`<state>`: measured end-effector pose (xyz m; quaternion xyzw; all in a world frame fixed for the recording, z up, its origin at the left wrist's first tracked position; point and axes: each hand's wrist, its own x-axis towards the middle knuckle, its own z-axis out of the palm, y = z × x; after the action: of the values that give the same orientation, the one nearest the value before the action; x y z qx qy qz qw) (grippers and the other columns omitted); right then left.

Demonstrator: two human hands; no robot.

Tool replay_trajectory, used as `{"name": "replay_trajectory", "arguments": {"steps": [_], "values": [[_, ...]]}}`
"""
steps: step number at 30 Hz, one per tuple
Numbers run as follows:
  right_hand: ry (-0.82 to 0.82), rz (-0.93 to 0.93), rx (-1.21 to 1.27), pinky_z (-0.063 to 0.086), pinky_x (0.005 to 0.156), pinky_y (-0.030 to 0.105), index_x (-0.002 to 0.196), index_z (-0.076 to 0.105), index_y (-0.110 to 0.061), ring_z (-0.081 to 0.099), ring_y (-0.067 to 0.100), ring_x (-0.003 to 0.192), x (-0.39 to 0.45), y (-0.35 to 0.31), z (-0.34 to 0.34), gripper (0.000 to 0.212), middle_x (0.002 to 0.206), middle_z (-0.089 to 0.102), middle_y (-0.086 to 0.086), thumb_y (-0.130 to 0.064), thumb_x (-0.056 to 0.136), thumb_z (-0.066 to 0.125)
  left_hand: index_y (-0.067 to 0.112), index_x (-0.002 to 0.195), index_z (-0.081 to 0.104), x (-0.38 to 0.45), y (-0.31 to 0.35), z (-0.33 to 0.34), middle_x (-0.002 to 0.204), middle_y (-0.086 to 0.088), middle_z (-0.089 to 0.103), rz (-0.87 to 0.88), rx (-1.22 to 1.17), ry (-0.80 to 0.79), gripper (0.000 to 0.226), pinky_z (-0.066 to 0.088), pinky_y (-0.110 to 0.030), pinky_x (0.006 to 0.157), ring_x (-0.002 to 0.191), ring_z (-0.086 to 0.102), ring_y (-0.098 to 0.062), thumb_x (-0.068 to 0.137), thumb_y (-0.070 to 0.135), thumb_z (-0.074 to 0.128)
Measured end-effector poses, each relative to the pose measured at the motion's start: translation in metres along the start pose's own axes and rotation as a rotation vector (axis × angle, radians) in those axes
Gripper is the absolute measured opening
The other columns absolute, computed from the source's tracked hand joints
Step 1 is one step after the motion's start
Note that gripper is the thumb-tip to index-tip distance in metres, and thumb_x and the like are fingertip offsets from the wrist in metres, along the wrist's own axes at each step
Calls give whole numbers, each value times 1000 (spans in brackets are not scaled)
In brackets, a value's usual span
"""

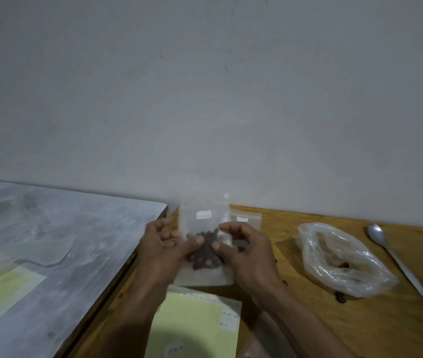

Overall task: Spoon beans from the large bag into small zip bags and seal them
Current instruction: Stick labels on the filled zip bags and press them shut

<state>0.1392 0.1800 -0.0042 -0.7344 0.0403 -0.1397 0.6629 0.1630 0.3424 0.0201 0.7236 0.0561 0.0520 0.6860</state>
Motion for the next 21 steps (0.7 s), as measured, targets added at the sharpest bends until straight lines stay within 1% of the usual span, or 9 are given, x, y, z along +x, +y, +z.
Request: {"name": "replay_trajectory", "arguments": {"steps": [2,4,6,8,10,13,17,19,21], "values": [[117,32,7,63,73,36,102,68,-32,66,15,100,16,4,-7,28,108,68,-8,-18,81,82,23,124,55,7,-7,17,114,2,64,52,166,-97,70,58,-27,68,98,65,-12,66,18,93],[208,45,-105,62,75,34,106,67,-31,65,14,97,30,7,-16,30,107,66,-8,-21,82,81,22,129,59,15,-11,37,122,6,62,159,328,-129,68,59,-32,82,106,60,-9,69,25,92],[264,45,-240,58,76,29,115,67,-25,63,12,94,43,9,-24,33,105,65,-8,-23,84,79,19,133,60,26,-14,57,128,4,62,254,445,-130,68,56,-34,94,114,58,-12,72,28,90],[288,61,-363,57,79,30,119,67,-21,63,14,96,55,12,-28,35,106,65,-6,-26,86,77,16,134,59,38,-17,73,134,0,60,289,521,-147,69,50,-28,97,122,57,-17,73,27,89],[295,91,-475,58,81,35,118,67,-24,64,15,98,66,21,-30,35,110,68,-5,-31,85,76,15,136,58,48,-19,85,136,-3,59,287,598,-166,68,47,-24,94,124,56,-19,76,27,87],[266,148,-633,57,84,40,116,67,-28,61,18,106,77,36,-32,36,116,67,-3,-37,82,76,16,135,60,55,-24,96,134,-3,60,305,808,-173,63,47,-36,101,125,52,-21,80,38,81],[124,165,-837,45,98,38,122,64,-28,45,24,122,75,44,-37,37,129,52,3,-43,88,67,24,137,55,55,-29,102,146,0,45,287,1088,-216,55,25,-42,113,137,35,-22,89,48,67],[143,130,-807,42,98,37,122,65,-26,45,23,122,70,43,-41,34,131,50,4,-41,91,64,25,136,55,52,-30,100,146,1,44,298,1070,-195,53,22,-44,114,139,32,-22,90,48,65],[162,81,-748,47,95,36,116,68,-26,51,21,117,60,37,-46,28,127,54,3,-39,92,65,26,131,58,43,-29,95,140,3,51,327,959,-163,48,25,-43,114,136,37,-20,89,48,66]]}}
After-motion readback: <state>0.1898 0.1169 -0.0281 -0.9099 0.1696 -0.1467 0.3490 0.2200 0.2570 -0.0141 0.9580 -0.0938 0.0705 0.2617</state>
